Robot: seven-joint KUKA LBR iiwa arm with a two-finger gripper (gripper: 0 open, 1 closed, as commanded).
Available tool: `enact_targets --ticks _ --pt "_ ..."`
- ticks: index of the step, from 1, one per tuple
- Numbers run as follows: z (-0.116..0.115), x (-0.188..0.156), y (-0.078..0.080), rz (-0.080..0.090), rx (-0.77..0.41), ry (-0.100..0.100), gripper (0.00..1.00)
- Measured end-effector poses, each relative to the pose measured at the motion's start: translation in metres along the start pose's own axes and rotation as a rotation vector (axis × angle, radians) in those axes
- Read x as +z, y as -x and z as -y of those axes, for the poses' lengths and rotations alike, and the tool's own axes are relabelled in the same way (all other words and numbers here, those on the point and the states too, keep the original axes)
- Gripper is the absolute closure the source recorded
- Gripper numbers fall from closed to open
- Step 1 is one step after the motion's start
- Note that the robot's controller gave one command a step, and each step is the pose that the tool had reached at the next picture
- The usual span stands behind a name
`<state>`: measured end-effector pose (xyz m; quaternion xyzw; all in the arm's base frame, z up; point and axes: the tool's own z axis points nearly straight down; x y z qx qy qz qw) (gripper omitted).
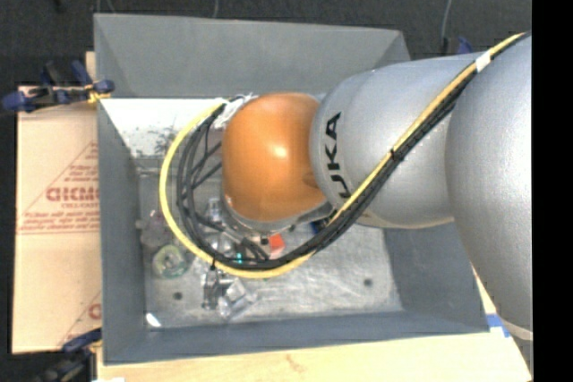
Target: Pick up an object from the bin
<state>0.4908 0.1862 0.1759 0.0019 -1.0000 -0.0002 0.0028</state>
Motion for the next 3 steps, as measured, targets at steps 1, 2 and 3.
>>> enact_targets --ticks 1,2,3 --pt "0.059 0.09 0.023 0.019 0.027 0.012 0.0" --pt "0.057 0.088 0.023 0.021 0.022 0.011 1.0" --pt "0.039 -0.072 0.021 0.012 -0.221 -0.002 1.0"
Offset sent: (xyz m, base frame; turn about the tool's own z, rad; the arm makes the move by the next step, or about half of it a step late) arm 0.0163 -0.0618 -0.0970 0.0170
